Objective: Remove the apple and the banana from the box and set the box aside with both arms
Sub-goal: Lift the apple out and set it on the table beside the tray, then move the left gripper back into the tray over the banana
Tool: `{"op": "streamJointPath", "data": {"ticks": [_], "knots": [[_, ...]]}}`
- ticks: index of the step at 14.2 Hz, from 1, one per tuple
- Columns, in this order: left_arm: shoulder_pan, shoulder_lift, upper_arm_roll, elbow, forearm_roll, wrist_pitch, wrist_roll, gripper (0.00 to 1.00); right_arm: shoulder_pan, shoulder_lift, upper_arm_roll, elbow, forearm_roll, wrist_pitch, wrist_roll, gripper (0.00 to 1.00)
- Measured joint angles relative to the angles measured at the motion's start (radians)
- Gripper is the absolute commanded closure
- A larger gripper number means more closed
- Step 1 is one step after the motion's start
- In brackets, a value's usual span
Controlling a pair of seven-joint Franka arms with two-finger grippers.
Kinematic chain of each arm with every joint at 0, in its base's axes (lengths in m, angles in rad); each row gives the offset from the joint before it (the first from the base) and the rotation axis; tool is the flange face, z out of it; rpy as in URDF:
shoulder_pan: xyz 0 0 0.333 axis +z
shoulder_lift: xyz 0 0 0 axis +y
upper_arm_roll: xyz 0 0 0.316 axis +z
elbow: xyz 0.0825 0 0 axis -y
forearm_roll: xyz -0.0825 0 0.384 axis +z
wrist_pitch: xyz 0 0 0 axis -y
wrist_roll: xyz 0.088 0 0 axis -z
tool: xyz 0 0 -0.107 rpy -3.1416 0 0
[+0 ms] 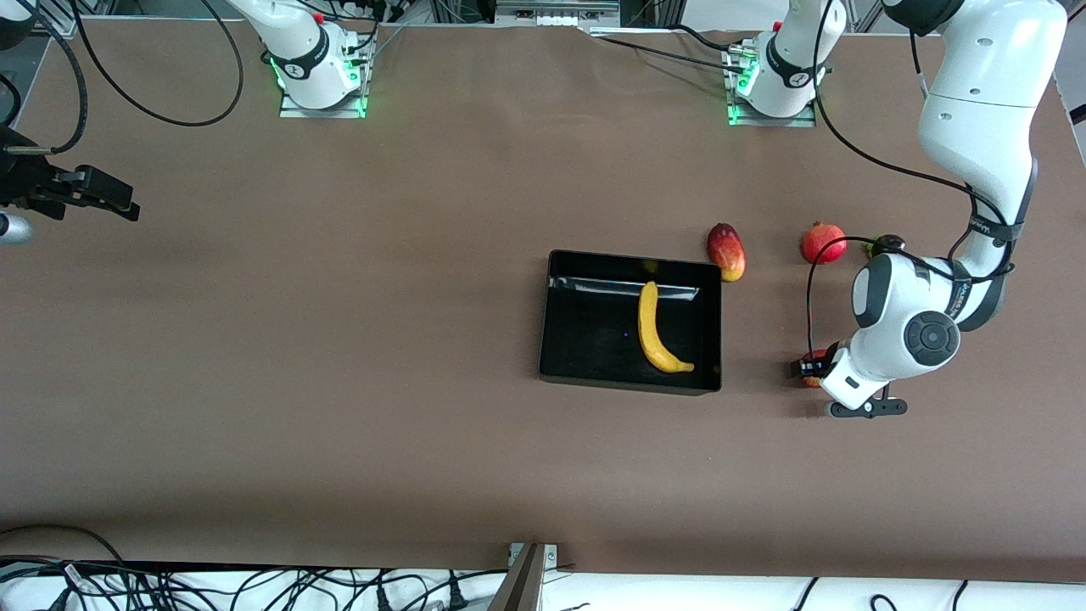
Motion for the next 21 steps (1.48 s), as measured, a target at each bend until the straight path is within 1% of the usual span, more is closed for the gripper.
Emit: {"op": "streamJointPath", "data": {"ticks": [1,2,5,7,9,11,13,15,17,19,21], "knots": [[0.003,0.001,0.000,0.000,0.012,0.007,0.000,0.32,0.000,0.000,0.000,0.000,0.000,0.000,0.000,0.00],[0.005,0.001,0.000,0.000,0.021,0.012,0.000,0.00,0.000,0.000,0.000,0.000,0.000,0.000,0.000,0.00],[0.008,0.002,0.001,0.001,0.033,-0.001,-0.005,0.00,0.000,0.000,0.000,0.000,0.000,0.000,0.000,0.00],[0.007,-0.008,-0.004,0.018,0.036,-0.092,-0.015,0.00,0.000,0.000,0.000,0.000,0.000,0.000,0.000,0.00],[-0.009,-0.054,-0.015,0.046,0.030,-0.201,-0.055,0.00,0.000,0.000,0.000,0.000,0.000,0.000,0.000,0.00],[-0.057,-0.128,-0.028,0.060,-0.025,-0.283,-0.154,0.00,0.000,0.000,0.000,0.001,0.000,0.000,0.000,0.00],[-0.151,-0.191,-0.032,0.064,-0.103,-0.318,-0.289,0.00,0.000,0.000,0.000,0.001,0.000,0.000,0.000,0.00],[-0.255,-0.211,-0.033,0.069,-0.129,-0.324,-0.440,0.00,0.000,0.000,0.000,0.001,0.000,0.000,0.000,0.00],[-0.333,-0.195,-0.032,0.070,-0.132,-0.324,-0.563,0.00,0.000,0.000,0.000,0.001,0.000,0.000,0.000,0.00],[-0.380,-0.155,-0.031,0.070,-0.132,-0.302,-0.630,0.00,0.000,0.000,0.000,0.001,0.000,0.000,0.000,0.00],[-0.400,-0.106,-0.031,0.070,-0.132,-0.227,-0.683,0.00,0.000,0.000,0.000,0.001,0.000,0.000,0.000,0.00]]}}
